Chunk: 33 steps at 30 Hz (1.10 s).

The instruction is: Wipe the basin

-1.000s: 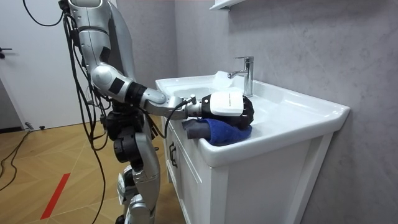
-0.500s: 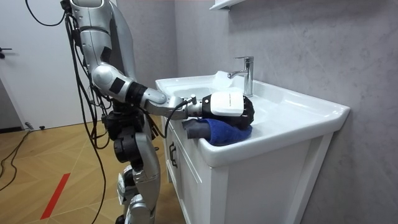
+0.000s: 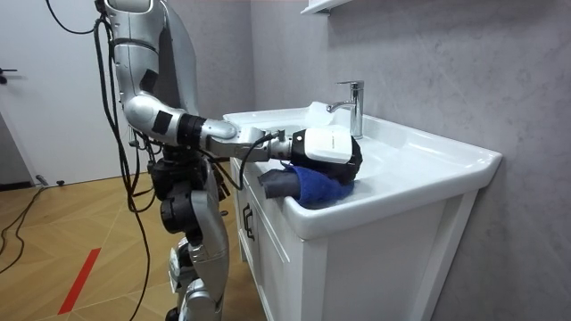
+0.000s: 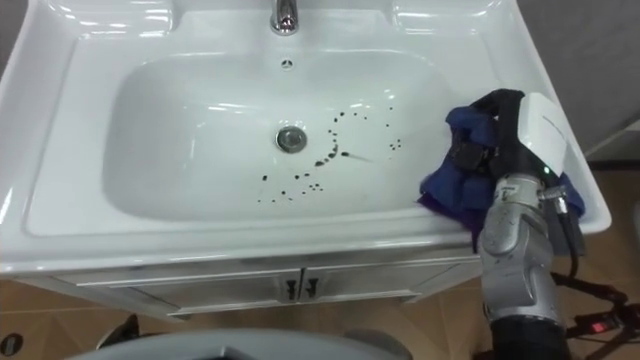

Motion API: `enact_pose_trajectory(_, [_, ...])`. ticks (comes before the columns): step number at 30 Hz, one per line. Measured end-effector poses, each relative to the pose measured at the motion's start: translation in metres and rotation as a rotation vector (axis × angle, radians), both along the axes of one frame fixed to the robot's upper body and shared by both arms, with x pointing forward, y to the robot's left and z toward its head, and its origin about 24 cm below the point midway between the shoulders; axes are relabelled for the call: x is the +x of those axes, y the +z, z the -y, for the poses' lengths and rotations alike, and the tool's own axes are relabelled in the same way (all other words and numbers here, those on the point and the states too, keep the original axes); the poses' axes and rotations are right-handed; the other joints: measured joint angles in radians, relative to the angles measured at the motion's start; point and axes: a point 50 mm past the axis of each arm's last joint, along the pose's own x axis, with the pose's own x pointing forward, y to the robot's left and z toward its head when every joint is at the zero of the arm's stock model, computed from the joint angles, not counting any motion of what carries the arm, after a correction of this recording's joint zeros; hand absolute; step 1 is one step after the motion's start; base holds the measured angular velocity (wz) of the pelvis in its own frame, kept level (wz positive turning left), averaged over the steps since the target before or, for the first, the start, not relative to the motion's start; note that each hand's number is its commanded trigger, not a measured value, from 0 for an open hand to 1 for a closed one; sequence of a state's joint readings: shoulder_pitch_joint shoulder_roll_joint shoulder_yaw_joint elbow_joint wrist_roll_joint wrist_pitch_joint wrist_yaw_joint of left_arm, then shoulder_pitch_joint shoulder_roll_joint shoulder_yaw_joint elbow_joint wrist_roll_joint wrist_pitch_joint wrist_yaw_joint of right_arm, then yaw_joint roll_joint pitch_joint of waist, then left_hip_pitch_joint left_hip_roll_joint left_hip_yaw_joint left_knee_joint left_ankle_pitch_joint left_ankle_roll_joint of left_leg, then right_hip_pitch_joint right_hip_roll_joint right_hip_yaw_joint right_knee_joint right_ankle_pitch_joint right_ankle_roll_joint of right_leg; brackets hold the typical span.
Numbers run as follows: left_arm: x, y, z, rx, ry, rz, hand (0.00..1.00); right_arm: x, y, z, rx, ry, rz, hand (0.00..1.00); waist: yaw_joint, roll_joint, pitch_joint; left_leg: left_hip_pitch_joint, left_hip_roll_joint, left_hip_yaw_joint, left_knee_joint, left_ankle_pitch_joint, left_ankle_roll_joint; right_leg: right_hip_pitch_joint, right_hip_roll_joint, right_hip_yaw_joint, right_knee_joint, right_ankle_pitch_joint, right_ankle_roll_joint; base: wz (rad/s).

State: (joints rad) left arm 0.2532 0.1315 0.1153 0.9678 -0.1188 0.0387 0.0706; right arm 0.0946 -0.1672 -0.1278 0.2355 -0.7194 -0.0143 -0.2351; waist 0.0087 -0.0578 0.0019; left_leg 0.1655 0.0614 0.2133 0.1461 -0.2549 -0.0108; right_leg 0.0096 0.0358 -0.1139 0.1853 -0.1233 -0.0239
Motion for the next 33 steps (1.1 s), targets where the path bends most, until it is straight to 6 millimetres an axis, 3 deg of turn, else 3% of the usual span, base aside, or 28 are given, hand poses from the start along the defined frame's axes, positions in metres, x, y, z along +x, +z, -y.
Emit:
enact_pose_trajectory(7, [-0.001,-0.001,-0.001,-0.017,-0.004,-0.01,0.0,0.006,0.018,-0.004,-0.002,0.036,0.052,1.0,-0.001,-0.009,-0.0015,-0.007,-0.001,-0.003,0.0,0.0,0.0,-0.012,0.001,0.0,0.001,0.0,0.0,-0.03])
enact_pose_trajectory(16, [-0.001,-0.001,-0.006,-0.02,-0.014,-0.013,0.0,0.015,0.024,-0.008,0.007,0.065,0.06,1.0,-0.001,-0.028,-0.0013,-0.012,0.0,-0.003,0.0,0.0,0.0,-0.015,0.0,-0.002,0.0,0.0,0.0,0.0])
enact_pose_trajectory(30, [-0.001,-0.001,-0.006,-0.012,-0.022,-0.009,0.0,0.031,0.04,-0.016,-0.013,0.111,0.115,1.0,0.002,-0.023,0.0012,-0.029,0.0,-0.016,0.005,0.0,0.0,-0.024,-0.001,-0.015,0.002,0.001,-0.001,0.02])
enact_pose_trajectory(33, [0.0,-0.002,-0.005,-0.011,-0.027,-0.01,0.0,0.034,0.045,-0.016,-0.082,0.148,0.115,1.0,0.019,-0.024,0.0011,-0.028,0.0,-0.023,0.005,0.0,0.0,-0.023,-0.001,-0.016,0.002,0.001,-0.001,0.02])
